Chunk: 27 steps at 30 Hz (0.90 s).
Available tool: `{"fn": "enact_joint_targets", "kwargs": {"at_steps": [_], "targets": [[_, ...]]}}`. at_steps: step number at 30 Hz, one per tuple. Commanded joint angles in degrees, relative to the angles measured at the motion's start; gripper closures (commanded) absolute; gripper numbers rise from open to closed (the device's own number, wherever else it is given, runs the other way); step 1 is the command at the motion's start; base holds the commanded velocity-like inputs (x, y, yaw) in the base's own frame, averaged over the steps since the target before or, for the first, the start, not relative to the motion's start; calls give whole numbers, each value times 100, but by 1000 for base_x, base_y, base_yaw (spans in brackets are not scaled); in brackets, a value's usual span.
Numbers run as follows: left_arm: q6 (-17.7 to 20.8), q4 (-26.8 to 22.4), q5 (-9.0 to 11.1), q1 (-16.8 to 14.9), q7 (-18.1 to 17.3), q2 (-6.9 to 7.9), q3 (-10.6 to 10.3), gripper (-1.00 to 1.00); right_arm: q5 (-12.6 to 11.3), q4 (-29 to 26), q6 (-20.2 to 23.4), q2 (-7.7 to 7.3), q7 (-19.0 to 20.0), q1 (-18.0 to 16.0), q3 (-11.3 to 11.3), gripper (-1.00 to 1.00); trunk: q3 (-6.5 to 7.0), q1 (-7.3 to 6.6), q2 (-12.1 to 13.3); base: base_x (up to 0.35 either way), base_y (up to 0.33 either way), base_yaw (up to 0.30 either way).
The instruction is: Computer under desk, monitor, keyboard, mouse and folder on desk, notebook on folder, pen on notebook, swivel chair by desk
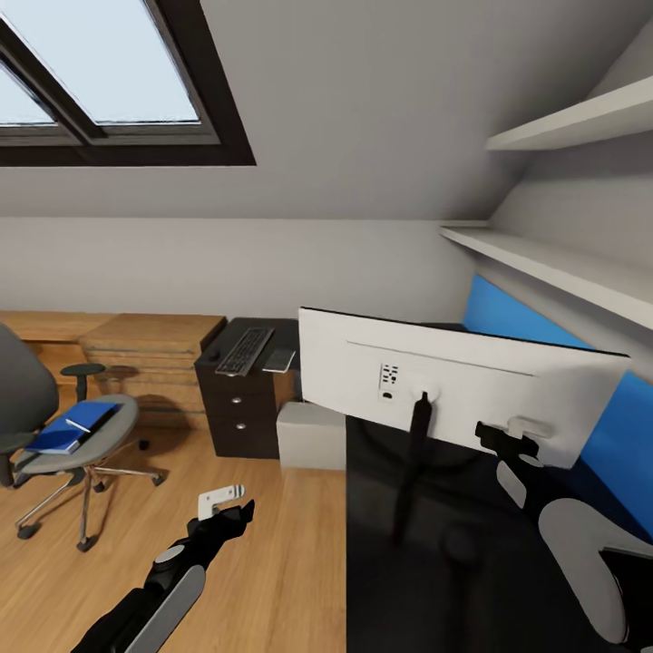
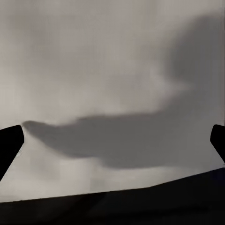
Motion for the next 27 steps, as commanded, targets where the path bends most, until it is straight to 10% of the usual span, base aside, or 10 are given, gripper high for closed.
{"fn": "enact_joint_targets", "kwargs": {"at_steps": [1, 27], "targets": [[8, -10, 36, -7, 48, 9, -19, -100, -59, 5, -27, 0, 1, -6, 17, -100, -9, 4, -7, 275, 0, 0], [0, 8, 41, -3, 42, 1, -19, -100, -55, 4, -27, -18, 1, -6, 17, -100, -9, 4, -7, 34, 0, 0]]}}
